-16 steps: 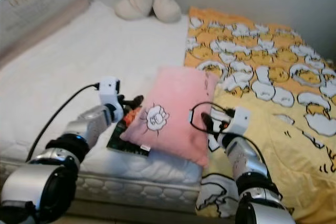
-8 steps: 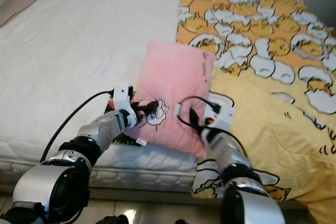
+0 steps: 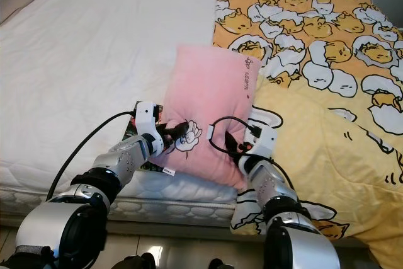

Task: Clean up the room

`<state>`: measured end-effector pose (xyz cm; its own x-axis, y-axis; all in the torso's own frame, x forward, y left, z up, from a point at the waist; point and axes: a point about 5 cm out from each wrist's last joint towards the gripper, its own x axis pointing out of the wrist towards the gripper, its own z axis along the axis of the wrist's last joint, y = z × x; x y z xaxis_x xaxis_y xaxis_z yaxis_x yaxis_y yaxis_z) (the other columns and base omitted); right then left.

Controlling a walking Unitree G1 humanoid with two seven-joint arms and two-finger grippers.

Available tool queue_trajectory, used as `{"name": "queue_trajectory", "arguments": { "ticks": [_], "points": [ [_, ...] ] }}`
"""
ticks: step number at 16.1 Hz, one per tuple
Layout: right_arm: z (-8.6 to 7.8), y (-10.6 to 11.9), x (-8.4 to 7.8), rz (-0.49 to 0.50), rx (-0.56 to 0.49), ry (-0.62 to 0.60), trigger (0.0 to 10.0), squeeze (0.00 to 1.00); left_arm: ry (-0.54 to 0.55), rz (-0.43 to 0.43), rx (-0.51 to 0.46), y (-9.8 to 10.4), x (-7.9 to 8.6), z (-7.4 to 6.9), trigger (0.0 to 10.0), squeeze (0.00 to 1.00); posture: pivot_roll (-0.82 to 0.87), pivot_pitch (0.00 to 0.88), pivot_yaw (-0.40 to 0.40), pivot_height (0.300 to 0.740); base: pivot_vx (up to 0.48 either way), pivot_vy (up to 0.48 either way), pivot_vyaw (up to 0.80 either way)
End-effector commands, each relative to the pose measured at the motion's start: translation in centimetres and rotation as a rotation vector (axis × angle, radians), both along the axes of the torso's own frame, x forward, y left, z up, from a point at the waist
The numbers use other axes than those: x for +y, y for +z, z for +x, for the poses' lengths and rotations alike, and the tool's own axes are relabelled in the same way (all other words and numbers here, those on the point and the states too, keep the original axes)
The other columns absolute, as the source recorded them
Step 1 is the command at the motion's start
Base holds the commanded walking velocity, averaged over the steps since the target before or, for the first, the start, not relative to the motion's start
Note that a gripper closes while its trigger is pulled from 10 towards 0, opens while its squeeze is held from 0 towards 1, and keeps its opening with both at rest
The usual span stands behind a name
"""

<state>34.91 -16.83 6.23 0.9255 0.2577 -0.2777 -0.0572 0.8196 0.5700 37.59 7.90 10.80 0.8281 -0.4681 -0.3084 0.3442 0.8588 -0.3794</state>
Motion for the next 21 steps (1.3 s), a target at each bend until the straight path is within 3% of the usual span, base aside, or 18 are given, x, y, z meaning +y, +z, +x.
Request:
{"name": "queue_trajectory", "arguments": {
  "ticks": [1, 2, 3, 6, 15, 16, 18, 19, 21],
  "points": [
    [-1.0, -1.5, 0.0, -0.035, 0.061, 0.018, 0.0, 0.00, -0.022, 0.034, 0.063, -1.9, -0.6, -1.1, 0.0, 0.00, 0.13, 0.201, -0.066, 0.740, 0.000, 0.000, 0.00],
    [-1.2, -1.7, -0.3, -0.055, 0.067, 0.009, 0.0, 0.00, -0.030, 0.035, 0.047, -1.9, -0.8, -1.1, 0.0, 0.00, 0.13, 0.188, -0.065, 0.740, 0.000, 0.000, 0.00],
    [-1.2, -1.8, -0.4, -0.084, 0.066, -0.003, 0.0, 0.00, -0.063, -0.020, 0.035, -1.7, -1.6, -1.3, 0.0, 0.00, 0.13, 0.172, -0.064, 0.740, 0.000, 0.000, 0.00],
    [-1.0, -1.7, 0.1, -0.082, 0.058, 0.006, 0.0, 0.00, -0.081, -0.042, -0.003, -1.4, -2.3, -1.3, 0.0, 0.00, 0.12, 0.131, -0.046, 0.740, 0.000, 0.000, 0.00],
    [-1.1, -1.8, -0.9, -0.058, 0.083, -0.086, 0.0, 0.00, -0.124, -0.018, -0.027, -1.4, -3.0, -1.6, 0.0, 0.00, 0.11, 0.057, -0.026, 0.740, 0.000, 0.000, 0.00],
    [-0.3, -0.8, -1.2, -0.048, 0.051, -0.109, 0.0, 0.00, -0.132, 0.010, -0.063, -0.7, -3.1, -1.2, 0.0, 0.00, 0.11, 0.001, -0.016, 0.740, 0.000, 0.000, 0.00],
    [0.5, 0.6, -1.3, -0.045, -0.003, -0.110, 0.0, 0.00, -0.137, 0.017, -0.115, 0.5, -3.2, -0.6, 0.0, 0.00, 0.12, 0.000, -0.012, 0.740, 0.000, 0.000, 0.00],
    [2.0, 3.3, -1.1, -0.044, -0.122, -0.095, 0.0, 0.00, -0.158, 0.017, -0.227, 3.1, -3.4, 0.4, 0.0, 0.00, 0.12, 0.000, -0.007, 0.740, 0.000, 0.000, 0.00],
    [2.9, 5.6, -1.0, -0.058, -0.217, -0.089, 0.0, 0.00, -0.177, 0.012, -0.308, 5.2, -3.5, 1.0, 0.0, 0.00, 0.13, 0.000, 0.000, 0.740, 0.000, 0.000, 0.00]
  ]
}}
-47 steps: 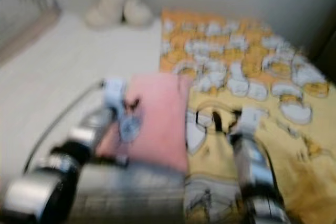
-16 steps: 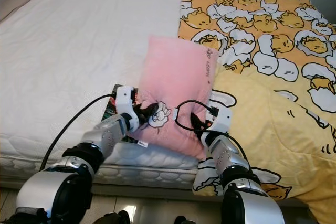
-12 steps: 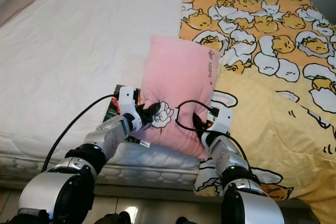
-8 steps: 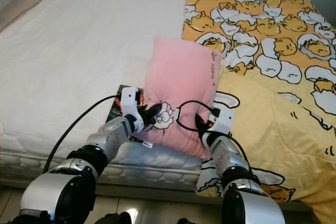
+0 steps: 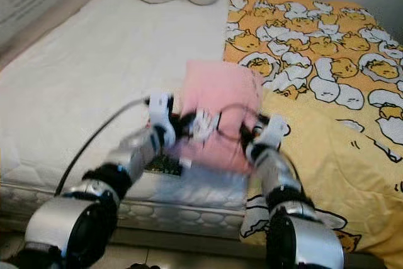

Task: Clean up the room

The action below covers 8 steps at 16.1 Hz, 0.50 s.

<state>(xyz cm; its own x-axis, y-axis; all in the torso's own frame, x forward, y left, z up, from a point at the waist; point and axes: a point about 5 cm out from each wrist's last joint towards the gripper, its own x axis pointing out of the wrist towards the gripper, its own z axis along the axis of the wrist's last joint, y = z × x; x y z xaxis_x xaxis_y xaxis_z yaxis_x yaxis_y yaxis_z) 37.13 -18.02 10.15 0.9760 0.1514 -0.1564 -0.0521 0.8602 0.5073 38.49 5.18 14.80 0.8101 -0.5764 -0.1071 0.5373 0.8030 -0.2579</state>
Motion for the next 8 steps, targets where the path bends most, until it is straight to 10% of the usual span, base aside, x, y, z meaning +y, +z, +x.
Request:
{"name": "queue_trajectory", "arguments": {
  "ticks": [1, 4, 5, 8],
  "points": [
    [1.0, 2.7, 0.2, -0.012, -0.119, 0.013, 0.0, 0.00, -0.048, -0.003, -0.086, 2.1, -0.7, 0.4, 0.0, 0.00, 0.13, 0.000, 0.000, 0.740, 0.000, 0.000, 0.00],
    [1.7, 7.8, -0.1, -0.137, -0.319, -0.026, 0.0, 0.00, -0.004, 0.007, -0.310, 7.7, 0.4, 1.5, 0.0, 0.00, 0.12, 0.000, 0.014, 0.740, 0.000, 0.000, 0.00],
    [1.4, 8.1, -0.1, -0.230, -0.353, -0.033, 10.0, 0.00, 0.030, 0.049, -0.357, 8.5, 0.8, 1.7, 10.0, 0.00, 0.12, 0.000, 0.015, 0.740, 0.000, 0.000, 0.00],
    [0.6, 6.5, -0.1, -0.231, -0.315, -0.075, 10.0, 0.00, 0.122, -0.002, -0.378, 7.9, 1.8, 1.6, 10.0, 0.00, 0.12, 0.000, 0.015, 0.740, 0.000, 0.247, 0.00]
  ]
}}
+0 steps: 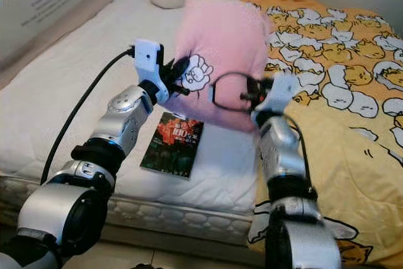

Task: Clean up the room

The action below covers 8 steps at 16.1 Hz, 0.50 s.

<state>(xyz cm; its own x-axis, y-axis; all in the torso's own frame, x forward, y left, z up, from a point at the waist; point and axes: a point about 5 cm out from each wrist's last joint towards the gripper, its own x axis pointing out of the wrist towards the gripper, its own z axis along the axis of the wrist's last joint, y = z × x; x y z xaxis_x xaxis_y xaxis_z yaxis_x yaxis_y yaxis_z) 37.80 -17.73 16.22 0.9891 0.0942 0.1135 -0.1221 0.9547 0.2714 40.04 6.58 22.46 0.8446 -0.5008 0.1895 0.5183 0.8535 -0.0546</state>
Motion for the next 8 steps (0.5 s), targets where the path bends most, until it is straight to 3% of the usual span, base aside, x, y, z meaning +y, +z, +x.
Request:
{"name": "queue_trajectory", "arguments": {
  "ticks": [1, 3, 8],
  "points": [
    [-0.3, 0.2, -0.1, -0.002, -0.021, -0.016, 10.0, 0.00, 0.035, -0.034, -0.014, 0.0, 0.5, 0.0, 10.0, 0.00, 0.12, 0.000, 0.015, 0.740, 0.000, 0.480, 0.00],
    [-0.6, -0.3, 0.1, 0.014, -0.007, -0.032, 10.0, 0.00, 0.076, 0.041, 0.008, -1.1, 0.4, -0.1, 10.0, 0.00, 0.12, 0.000, 0.015, 0.740, 0.000, 0.480, 0.46],
    [-0.8, -0.8, 0.2, -0.016, 0.007, -0.044, 10.0, 0.00, 0.079, 0.042, 0.020, -1.5, 0.6, -0.1, 10.0, 0.00, 0.13, 0.000, 0.009, 0.740, 0.000, 0.480, 0.08]
  ]
}}
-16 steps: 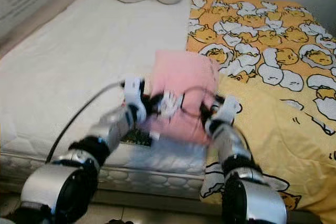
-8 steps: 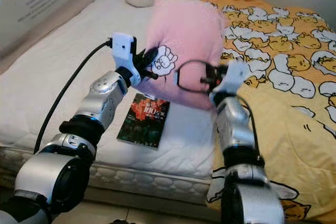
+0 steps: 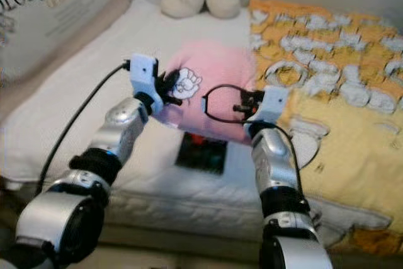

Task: Clean up the room

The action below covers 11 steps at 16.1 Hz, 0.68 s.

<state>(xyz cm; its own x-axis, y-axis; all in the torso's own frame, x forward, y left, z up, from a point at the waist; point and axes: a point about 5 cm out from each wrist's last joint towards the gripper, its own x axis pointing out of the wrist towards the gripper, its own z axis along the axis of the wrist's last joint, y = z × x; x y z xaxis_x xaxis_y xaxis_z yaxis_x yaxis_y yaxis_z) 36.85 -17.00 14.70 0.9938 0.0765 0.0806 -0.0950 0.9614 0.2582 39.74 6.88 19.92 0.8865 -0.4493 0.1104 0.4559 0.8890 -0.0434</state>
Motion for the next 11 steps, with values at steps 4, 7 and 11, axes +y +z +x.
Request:
{"name": "queue_trajectory", "arguments": {
  "ticks": [4, 7, 11],
  "points": [
    [-0.1, 0.5, 0.0, -0.004, -0.023, 0.014, 10.0, 0.00, 0.017, -0.003, -0.030, 0.6, -0.1, 0.1, 10.0, 0.00, 0.13, 0.000, 0.003, 0.740, 0.000, 0.480, 0.29],
    [-0.4, 0.1, 0.1, -0.026, -0.015, 0.026, 10.0, 0.00, 0.025, 0.000, -0.016, 0.1, 0.0, 0.0, 10.0, 0.00, 0.13, 0.000, 0.002, 0.740, 0.000, 0.480, 0.49],
    [-0.6, -0.3, -0.2, -0.037, 0.004, 0.027, 10.0, 0.00, 0.031, 0.003, -0.020, 0.5, -0.4, 0.1, 10.0, 0.00, 0.12, 0.000, 0.007, 0.740, 0.000, 0.480, 0.46]
  ]
}}
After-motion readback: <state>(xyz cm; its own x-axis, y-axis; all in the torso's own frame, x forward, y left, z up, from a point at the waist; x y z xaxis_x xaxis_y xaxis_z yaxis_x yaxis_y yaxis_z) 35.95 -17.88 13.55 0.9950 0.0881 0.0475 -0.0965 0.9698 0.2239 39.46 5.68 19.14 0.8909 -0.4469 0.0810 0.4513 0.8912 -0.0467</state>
